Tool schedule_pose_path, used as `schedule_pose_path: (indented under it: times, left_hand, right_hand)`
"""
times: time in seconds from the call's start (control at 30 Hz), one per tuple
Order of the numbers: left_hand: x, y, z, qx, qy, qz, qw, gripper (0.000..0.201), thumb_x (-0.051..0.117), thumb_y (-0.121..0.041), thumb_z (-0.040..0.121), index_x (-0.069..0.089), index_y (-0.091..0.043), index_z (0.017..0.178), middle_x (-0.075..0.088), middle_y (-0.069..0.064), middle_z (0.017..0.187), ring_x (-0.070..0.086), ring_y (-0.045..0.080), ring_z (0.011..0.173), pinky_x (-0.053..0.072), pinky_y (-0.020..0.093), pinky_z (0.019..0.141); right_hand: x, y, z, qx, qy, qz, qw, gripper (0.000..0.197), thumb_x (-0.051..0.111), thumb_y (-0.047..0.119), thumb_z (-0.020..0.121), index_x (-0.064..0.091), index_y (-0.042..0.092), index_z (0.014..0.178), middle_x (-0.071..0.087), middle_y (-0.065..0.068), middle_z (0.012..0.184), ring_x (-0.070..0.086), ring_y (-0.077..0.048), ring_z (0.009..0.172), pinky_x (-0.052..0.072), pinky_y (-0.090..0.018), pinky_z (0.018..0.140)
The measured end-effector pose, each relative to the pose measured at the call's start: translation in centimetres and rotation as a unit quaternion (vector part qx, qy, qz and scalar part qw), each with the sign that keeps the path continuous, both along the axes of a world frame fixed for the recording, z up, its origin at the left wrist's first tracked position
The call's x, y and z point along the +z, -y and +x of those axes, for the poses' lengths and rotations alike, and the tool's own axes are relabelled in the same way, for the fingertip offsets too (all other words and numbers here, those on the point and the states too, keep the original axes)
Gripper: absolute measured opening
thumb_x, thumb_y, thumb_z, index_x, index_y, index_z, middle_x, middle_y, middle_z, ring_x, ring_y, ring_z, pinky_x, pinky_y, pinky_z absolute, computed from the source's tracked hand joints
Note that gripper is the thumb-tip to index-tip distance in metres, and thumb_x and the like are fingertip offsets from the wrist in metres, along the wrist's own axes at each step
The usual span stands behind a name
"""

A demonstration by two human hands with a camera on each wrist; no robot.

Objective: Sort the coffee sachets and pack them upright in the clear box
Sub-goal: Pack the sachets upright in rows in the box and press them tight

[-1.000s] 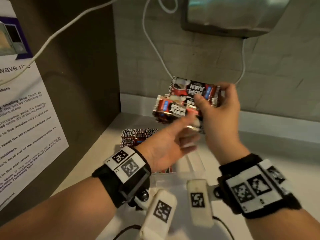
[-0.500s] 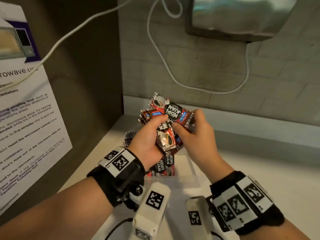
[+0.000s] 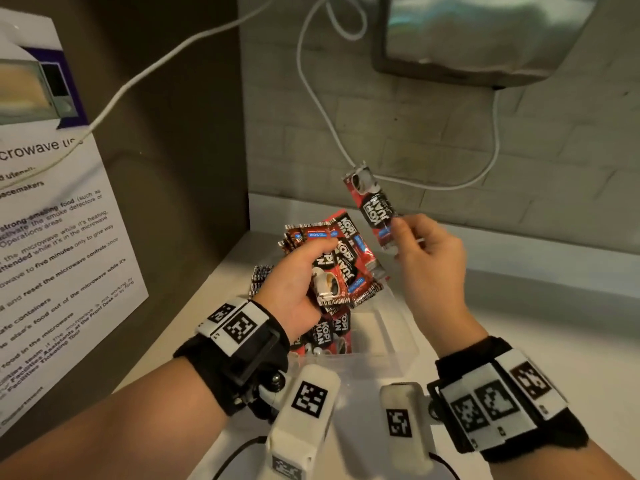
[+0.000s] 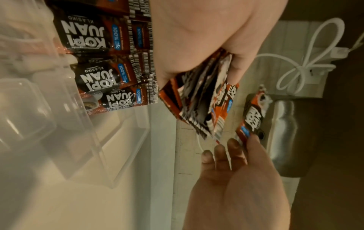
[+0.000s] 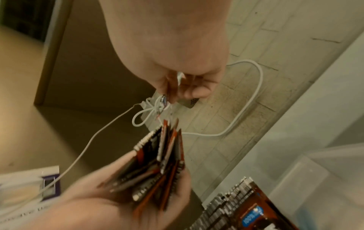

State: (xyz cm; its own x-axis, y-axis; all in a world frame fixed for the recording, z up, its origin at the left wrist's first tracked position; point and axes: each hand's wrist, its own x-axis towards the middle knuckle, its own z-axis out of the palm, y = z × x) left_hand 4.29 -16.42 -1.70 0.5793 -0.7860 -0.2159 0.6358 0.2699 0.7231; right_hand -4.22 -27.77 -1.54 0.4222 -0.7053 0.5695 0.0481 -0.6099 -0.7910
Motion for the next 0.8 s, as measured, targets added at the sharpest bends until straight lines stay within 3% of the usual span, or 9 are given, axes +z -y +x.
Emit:
schedule_pose_path:
  times: [0.1,0.13,0.27,0.47,0.6,0.7,0.8]
  left_hand:
    - [0.0,-0.2,0.5,0.018,-0.02,-0.017,1.0,0.024,0.06,-0.015,0.091,0.066,-0.005,0.112,0.073,0.017,0.106,0.071,0.031,0.093,0.059,0.043,0.075]
    - [0.0,-0.1,0.5,0.019,-0.017,-0.023,0.999,0.024,0.059,-0.016,0.091,0.066,-0.005,0.111,0.073,0.017,0.105,0.072,0.031,0.092,0.059,0.043,0.075]
    - [0.1,0.1,0.3,0.0,0.013,-0.043,0.999,0.018,0.055,-0.015,0.093,0.068,-0.006,0.1,0.074,0.015,0.092,0.072,0.028,0.075,0.059,0.039,0.069]
    - [0.4,0.2,0.2,-0.026,0.032,-0.042,0.998,0.023,0.054,-0.018,0.091,0.066,-0.004,0.106,0.07,0.013,0.092,0.069,0.026,0.078,0.057,0.037,0.075]
    - [0.5,0.3,0.2,-0.038,0.039,-0.056,0.997,0.016,0.056,-0.015,0.089,0.067,-0.008,0.098,0.068,0.012,0.087,0.067,0.026,0.076,0.054,0.038,0.077]
    - [0.3,0.6,0.2,-0.042,0.046,-0.058,0.996,0.012,0.054,-0.013,0.089,0.065,-0.008,0.088,0.067,0.01,0.082,0.066,0.023,0.072,0.054,0.036,0.072]
    - [0.3,0.8,0.2,-0.043,0.051,-0.038,0.997,0.014,0.054,-0.015,0.089,0.062,-0.009,0.079,0.064,0.006,0.074,0.065,0.019,0.063,0.055,0.029,0.059]
  right_hand:
    - [0.2,-0.2,-0.3,0.088,0.038,0.114,0.989,0.022,0.055,0.006,0.092,0.059,0.013,0.073,0.057,0.01,0.057,0.047,-0.001,0.051,0.039,-0.022,0.052]
    - [0.1,-0.4,-0.3,0.105,0.021,0.124,0.987,0.02,0.055,0.002,0.091,0.06,0.013,0.076,0.057,0.009,0.057,0.049,-0.003,0.051,0.041,-0.022,0.052]
    - [-0.8,-0.6,-0.1,0.102,-0.076,0.074,0.989,0.02,0.063,0.004,0.086,0.06,0.024,0.081,0.059,-0.004,0.064,0.058,-0.026,0.062,0.051,-0.042,0.064]
    - [0.0,-1.2,0.4,0.14,-0.111,0.068,0.982,0.016,0.062,0.0,0.082,0.053,0.013,0.08,0.052,0.003,0.066,0.047,-0.01,0.059,0.04,-0.028,0.057]
    - [0.4,-1.6,0.4,0.157,-0.128,0.068,0.977,0.029,0.061,0.0,0.084,0.052,0.024,0.098,0.055,-0.001,0.078,0.053,-0.013,0.063,0.047,-0.031,0.056]
    - [0.5,-1.9,0.4,0.136,-0.137,-0.015,0.981,0.03,0.058,-0.002,0.081,0.057,0.025,0.093,0.058,-0.002,0.083,0.054,-0.018,0.064,0.05,-0.037,0.06]
    - [0.4,-2.3,0.5,0.112,-0.18,-0.102,0.972,0.011,0.056,0.009,0.084,0.057,0.019,0.087,0.061,-0.002,0.087,0.052,-0.019,0.066,0.047,-0.036,0.062]
